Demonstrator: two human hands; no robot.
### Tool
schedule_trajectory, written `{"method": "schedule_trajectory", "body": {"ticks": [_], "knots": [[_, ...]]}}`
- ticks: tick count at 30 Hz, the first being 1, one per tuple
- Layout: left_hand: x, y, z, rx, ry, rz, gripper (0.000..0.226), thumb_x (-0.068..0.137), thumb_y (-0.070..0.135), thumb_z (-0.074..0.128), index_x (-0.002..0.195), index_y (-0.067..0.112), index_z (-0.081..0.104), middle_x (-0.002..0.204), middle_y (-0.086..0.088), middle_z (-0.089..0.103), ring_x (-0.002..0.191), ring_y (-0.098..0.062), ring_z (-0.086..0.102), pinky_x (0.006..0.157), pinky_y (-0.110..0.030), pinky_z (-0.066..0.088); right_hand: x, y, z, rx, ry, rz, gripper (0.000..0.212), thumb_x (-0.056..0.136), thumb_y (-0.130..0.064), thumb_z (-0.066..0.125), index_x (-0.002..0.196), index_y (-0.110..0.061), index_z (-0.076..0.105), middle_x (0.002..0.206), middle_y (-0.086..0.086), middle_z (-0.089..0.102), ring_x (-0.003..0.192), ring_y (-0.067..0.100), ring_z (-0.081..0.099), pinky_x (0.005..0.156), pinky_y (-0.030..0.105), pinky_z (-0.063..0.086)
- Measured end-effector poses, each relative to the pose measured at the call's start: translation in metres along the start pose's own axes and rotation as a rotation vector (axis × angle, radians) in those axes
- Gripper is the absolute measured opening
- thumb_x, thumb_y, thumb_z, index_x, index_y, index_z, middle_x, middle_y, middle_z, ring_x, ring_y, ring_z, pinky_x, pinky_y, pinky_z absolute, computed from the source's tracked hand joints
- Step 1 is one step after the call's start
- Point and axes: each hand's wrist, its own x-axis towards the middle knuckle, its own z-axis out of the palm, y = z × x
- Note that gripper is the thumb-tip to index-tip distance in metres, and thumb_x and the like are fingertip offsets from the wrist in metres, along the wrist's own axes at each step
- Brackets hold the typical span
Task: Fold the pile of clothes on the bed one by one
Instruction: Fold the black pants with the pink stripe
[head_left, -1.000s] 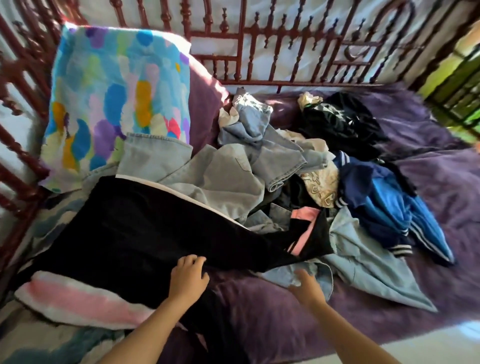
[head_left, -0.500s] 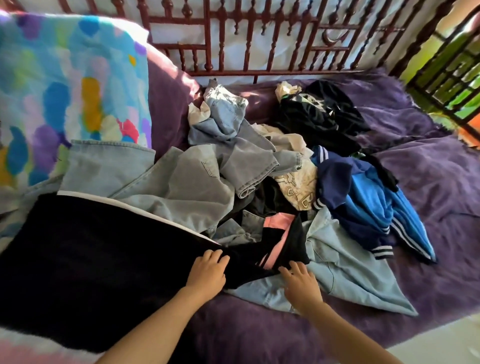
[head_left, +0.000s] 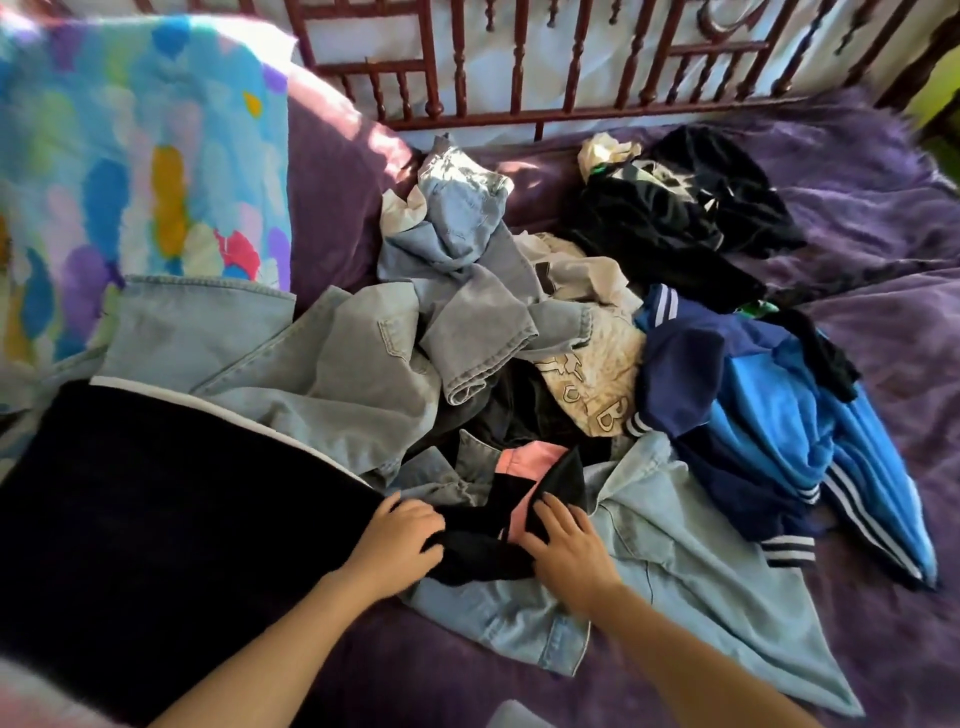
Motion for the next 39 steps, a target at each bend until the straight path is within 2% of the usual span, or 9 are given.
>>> {"method": "schedule_trajectory", "body": {"ticks": [3,6,12,18,23,26,30,35,39], "knots": [[-0.019,-0.002,-0.047,-0.155,0.205,0.042,0.035,0.081,0.034,0.054,0.105,0.013,0.07,0.109,0.004,0.066,0.109,-0.013,0.056,0.104,-0.026,0.024,0.008,-0.005,-0.014,0.186,0.115,0.035,0.048,0.042,-0.032,0.088,0.087,-0.029,0.072,0.098,0.003,0.068,0.099,0.024,0.067,0.075,0.031,0.054],[-0.036,-0.003,-0.088,-0.29,0.405,0.033,0.02,0.078,0.016,0.064,0.089,0.002,0.072,0.087,-0.005,0.07,0.086,-0.019,0.062,0.087,-0.028,0.041,0.024,-0.017,-0.032,0.448,0.08,0.101,0.046,0.082,-0.034,0.063,0.127,-0.03,0.054,0.123,-0.003,0.051,0.125,0.017,0.04,0.095,0.029,0.034],[-0.067,-0.015,-0.144,-0.472,0.405,0.037,0.027,0.086,-0.001,0.059,0.089,0.025,0.063,0.084,0.022,0.062,0.083,0.016,0.055,0.077,-0.002,0.038,0.07,-0.045,-0.079,0.598,0.249,0.032,0.064,0.08,-0.028,0.063,0.139,-0.034,0.039,0.13,0.004,0.038,0.123,0.021,0.033,0.099,0.032,0.029],[-0.086,-0.026,-0.168,-0.496,0.442,0.041,0.041,0.086,-0.004,0.057,0.081,0.036,0.059,0.082,0.019,0.065,0.085,0.008,0.058,0.079,-0.005,0.04,0.098,-0.038,-0.097,0.421,-0.028,-0.026,0.026,0.083,-0.024,0.058,0.108,-0.018,0.06,0.109,0.005,0.063,0.113,0.023,0.051,0.094,0.031,0.029],[-0.087,-0.036,-0.181,-0.489,0.448,0.049,0.042,0.086,-0.003,0.058,0.078,0.037,0.06,0.081,0.034,0.064,0.082,0.013,0.058,0.076,-0.002,0.04,0.075,0.017,-0.098,0.347,-0.211,0.147,0.017,0.085,-0.027,0.057,0.093,-0.013,0.063,0.09,0.005,0.055,0.1,0.022,0.052,0.08,0.03,0.034],[-0.079,-0.034,-0.188,-0.488,0.442,0.081,0.039,0.087,0.0,0.059,0.079,0.038,0.061,0.08,0.034,0.064,0.081,0.013,0.058,0.075,-0.003,0.041,0.048,0.049,-0.128,0.593,-0.074,0.295,0.023,0.085,-0.015,0.058,0.064,-0.009,0.051,0.064,0.005,0.045,0.063,0.017,0.043,0.06,0.029,0.031],[-0.057,-0.026,-0.197,-0.572,0.435,0.156,0.037,0.088,0.001,0.058,0.085,0.037,0.062,0.083,0.029,0.067,0.082,0.013,0.06,0.076,-0.004,0.042,0.002,0.09,-0.189,1.321,0.418,0.498,0.029,0.084,0.007,0.057,0.059,-0.008,0.052,0.046,-0.007,0.05,0.046,0.005,0.048,0.046,0.016,0.038],[-0.006,-0.015,-0.205,-0.625,0.458,0.19,0.024,0.088,-0.004,0.056,0.097,0.015,0.068,0.087,0.018,0.064,0.081,0.013,0.06,0.076,-0.001,0.04,0.003,0.138,-0.241,0.851,0.49,0.516,0.029,0.078,-0.012,0.073,0.06,-0.012,0.051,0.055,0.0,0.045,0.042,0.001,0.043,0.044,0.012,0.034],[0.052,-0.016,-0.196,-0.322,0.588,-0.081,0.024,0.089,0.011,0.059,0.112,0.011,0.064,0.111,-0.005,0.063,0.11,-0.025,0.055,0.089,-0.029,0.043,0.044,0.162,-0.225,0.41,0.442,0.663,0.016,0.081,-0.027,0.071,0.089,-0.014,0.065,0.091,0.006,0.063,0.095,0.023,0.055,0.088,0.037,0.036]]}}
